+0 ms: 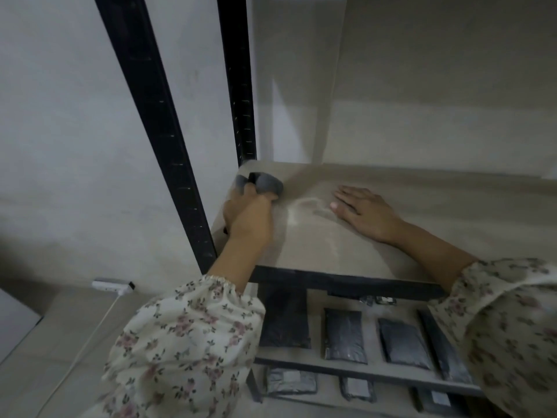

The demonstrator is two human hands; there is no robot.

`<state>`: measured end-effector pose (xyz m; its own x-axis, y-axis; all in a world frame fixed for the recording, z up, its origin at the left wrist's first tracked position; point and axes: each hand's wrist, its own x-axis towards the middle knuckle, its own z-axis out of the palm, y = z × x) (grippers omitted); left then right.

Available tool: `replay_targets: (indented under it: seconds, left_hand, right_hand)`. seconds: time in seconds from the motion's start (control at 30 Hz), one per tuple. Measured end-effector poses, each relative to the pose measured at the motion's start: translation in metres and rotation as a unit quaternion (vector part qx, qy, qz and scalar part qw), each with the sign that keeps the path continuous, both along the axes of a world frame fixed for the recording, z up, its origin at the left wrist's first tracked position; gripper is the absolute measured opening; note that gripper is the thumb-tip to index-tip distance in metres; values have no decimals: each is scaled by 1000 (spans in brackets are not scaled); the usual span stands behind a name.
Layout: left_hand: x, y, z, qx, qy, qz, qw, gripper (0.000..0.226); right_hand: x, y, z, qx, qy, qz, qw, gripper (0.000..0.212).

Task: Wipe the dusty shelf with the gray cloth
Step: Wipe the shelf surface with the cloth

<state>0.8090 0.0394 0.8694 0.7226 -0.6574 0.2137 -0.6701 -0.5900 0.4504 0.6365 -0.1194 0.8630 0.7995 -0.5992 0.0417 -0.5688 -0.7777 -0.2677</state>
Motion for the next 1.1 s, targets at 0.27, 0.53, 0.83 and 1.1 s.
replay_targets:
  seconds: [0.27, 0.53, 0.83, 1.1]
  left_hand:
    - [11, 2, 18, -34, 62, 147, 987, 46]
    - [-10, 22, 2, -41, -47, -143, 988, 40]
    - [-1, 5, 18, 30, 0, -18, 999, 48]
    - [-5, 32, 26, 3, -53, -100, 994, 45]
  right_hand:
    - [1, 1, 2, -2, -3, -13, 1000, 67]
    - [1, 5, 4, 1, -11, -23, 1000, 60]
    - [-7, 14, 7, 37, -31, -12, 999, 61]
    - [-29, 21, 3, 33, -61, 26, 997, 73]
